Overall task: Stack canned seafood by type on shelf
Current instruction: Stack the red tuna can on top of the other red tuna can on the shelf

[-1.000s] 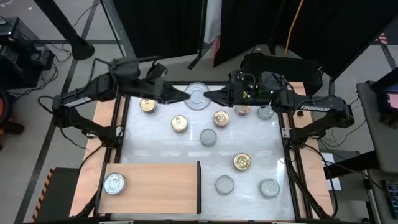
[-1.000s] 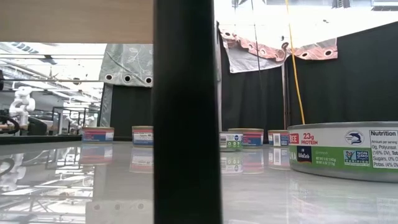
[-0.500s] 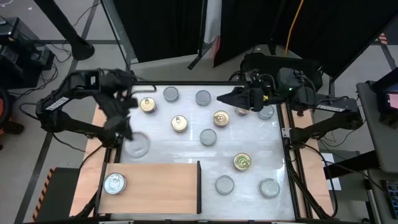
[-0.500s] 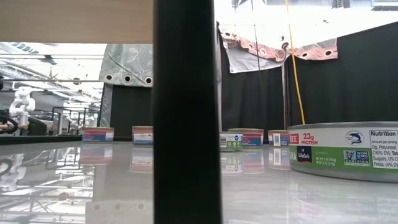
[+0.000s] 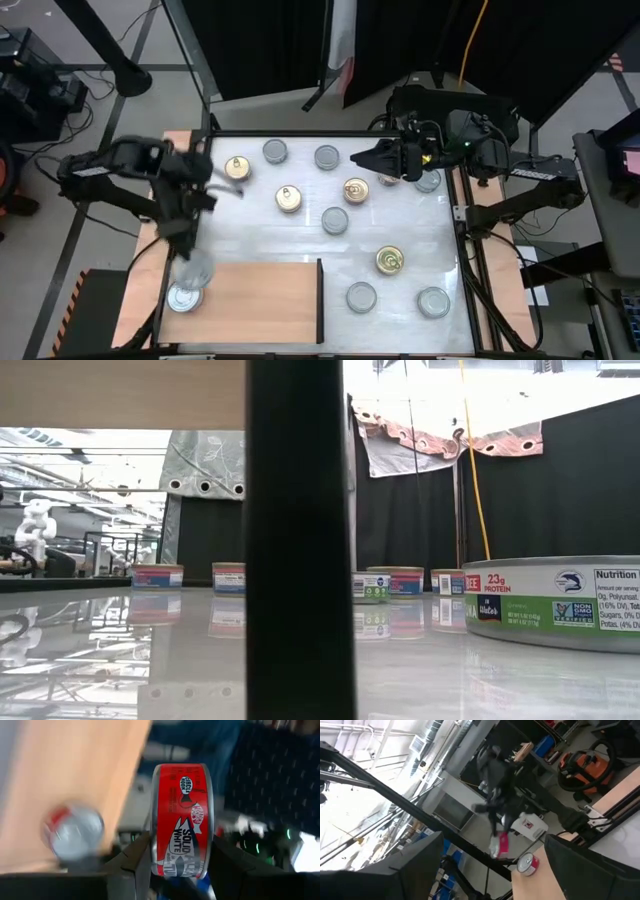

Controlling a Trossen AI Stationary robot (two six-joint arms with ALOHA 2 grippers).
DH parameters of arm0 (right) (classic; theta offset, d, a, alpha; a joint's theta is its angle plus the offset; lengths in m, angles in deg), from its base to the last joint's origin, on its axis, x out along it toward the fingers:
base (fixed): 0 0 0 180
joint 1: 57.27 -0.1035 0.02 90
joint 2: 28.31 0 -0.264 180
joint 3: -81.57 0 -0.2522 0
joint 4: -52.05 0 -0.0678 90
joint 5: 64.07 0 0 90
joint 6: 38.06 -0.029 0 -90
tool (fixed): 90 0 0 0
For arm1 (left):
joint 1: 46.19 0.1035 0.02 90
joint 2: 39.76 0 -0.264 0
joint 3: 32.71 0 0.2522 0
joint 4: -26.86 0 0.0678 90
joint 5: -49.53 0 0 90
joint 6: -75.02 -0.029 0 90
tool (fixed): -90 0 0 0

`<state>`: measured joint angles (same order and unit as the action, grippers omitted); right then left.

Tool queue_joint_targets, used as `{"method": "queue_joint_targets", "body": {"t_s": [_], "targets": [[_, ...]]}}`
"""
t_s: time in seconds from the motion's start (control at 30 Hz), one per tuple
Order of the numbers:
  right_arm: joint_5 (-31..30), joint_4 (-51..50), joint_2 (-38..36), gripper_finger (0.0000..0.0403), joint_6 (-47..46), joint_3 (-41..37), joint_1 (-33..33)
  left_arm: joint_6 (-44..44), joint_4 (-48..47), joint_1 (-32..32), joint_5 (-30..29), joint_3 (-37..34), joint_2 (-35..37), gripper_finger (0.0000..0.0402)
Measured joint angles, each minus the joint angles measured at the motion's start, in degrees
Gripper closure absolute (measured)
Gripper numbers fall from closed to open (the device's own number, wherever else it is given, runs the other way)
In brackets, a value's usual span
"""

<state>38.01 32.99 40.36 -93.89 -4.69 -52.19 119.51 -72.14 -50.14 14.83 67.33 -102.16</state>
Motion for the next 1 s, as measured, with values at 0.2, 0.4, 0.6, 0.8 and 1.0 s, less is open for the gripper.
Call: {"method": "queue_joint_targets", "body": {"t_s": [0.2,0.4,0.6,0.8,1.0], "targets": [[-0.2,0.2,0.0,0.0065,1.9,0.0,0.0,2.0,5.3,-12.9,0.2,-4.7,-0.3,0.0251],[-0.2,0.2,0.0,0.0065,2.7,0.0,0.0,-1.4,6.8,-18.8,-3.1,-10.2,-0.3,0.0251],[-0.2,0.2,0.0,0.0065,2.7,0.0,0.2,-6.6,6.8,-20.0,-5.0,-15.2,-0.3,0.0251],[-0.2,0.2,0.0,0.0065,1.3,0.0,0.2,-10.8,6.9,-20.0,-6.5,-18.3,-0.3,0.0251],[-0.2,0.2,0.0,0.0065,1.0,0.0,0.1,-12.1,6.8,-20.5,-6.4,-20.0,-0.2,0.0249]]}}
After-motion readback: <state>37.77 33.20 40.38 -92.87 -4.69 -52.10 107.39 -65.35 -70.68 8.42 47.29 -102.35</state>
